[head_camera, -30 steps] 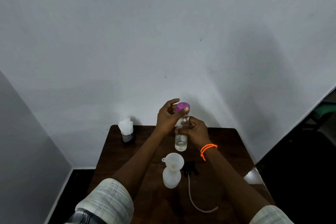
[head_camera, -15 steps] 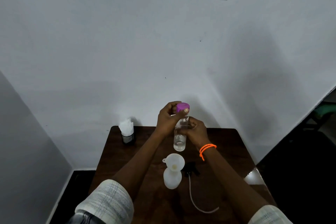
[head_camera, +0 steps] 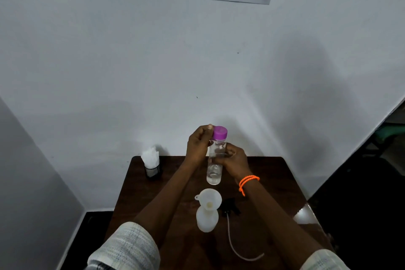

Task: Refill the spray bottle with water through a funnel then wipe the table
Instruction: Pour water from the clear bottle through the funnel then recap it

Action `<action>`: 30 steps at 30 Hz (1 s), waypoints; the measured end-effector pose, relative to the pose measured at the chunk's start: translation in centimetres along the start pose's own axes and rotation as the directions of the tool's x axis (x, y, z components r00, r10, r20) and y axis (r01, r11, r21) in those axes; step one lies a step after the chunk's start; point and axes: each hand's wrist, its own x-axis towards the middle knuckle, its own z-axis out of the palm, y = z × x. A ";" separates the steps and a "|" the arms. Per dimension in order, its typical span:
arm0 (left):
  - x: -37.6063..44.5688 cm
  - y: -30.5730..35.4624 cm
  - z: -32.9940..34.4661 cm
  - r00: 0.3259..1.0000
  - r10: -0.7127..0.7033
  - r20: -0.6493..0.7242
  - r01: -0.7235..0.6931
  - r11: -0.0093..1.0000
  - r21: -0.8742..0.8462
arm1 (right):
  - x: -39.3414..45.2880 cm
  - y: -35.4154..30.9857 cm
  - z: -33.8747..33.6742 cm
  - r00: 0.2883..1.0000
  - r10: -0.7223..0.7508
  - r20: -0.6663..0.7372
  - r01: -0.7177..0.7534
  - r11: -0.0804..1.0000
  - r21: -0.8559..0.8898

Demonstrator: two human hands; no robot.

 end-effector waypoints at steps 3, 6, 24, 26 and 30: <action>-0.2 0.2 0.1 0.997 0.046 0.057 -0.051 0.995 0.081 | -0.1 -0.2 0.0 1.000 -0.016 0.003 0.016 1.000 -0.019; -0.1 0.1 0.0 0.996 0.057 0.067 -0.065 0.989 0.131 | -0.2 -0.4 0.1 1.000 -0.026 -0.001 0.026 0.999 -0.028; 0.3 0.0 0.0 0.998 0.031 0.058 -0.037 0.992 0.120 | 0.1 -0.8 0.1 1.000 -0.026 0.009 0.027 1.000 -0.017; 0.5 0.0 0.0 0.999 -0.030 0.028 0.027 0.996 0.090 | 0.4 -0.7 0.0 1.000 -0.017 0.008 0.017 1.000 -0.010; 0.8 -0.2 -0.1 0.998 -0.042 -0.043 0.045 0.997 0.066 | 0.4 -0.5 -0.1 1.000 -0.004 0.005 0.003 1.000 0.012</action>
